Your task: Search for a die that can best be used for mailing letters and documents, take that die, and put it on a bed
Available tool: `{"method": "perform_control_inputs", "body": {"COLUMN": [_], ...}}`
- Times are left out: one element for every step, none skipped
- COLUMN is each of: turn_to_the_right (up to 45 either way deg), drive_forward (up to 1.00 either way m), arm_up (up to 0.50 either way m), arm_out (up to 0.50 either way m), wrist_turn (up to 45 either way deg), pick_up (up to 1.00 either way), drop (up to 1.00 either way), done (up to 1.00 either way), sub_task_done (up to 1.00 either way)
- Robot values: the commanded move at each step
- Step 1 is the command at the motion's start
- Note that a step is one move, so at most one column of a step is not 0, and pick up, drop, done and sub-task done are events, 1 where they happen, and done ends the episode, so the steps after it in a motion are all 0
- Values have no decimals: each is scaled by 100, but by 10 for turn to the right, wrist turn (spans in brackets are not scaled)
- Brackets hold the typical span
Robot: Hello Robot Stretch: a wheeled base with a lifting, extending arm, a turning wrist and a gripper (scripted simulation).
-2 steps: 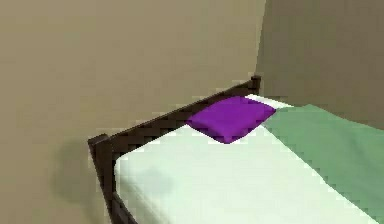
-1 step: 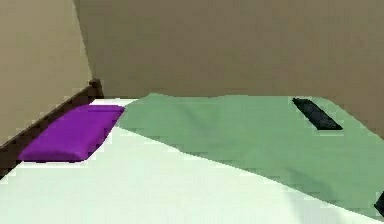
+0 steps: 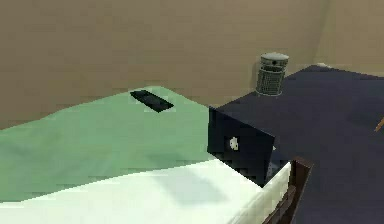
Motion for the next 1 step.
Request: {"method": "perform_control_inputs", "body": {"turn_to_the_right": [90], "drive_forward": [0], "arm_up": [0], "arm_out": [0], "wrist_turn": [0], "pick_up": [0], "drop": [0], "done": [0], "sub_task_done": [0]}}
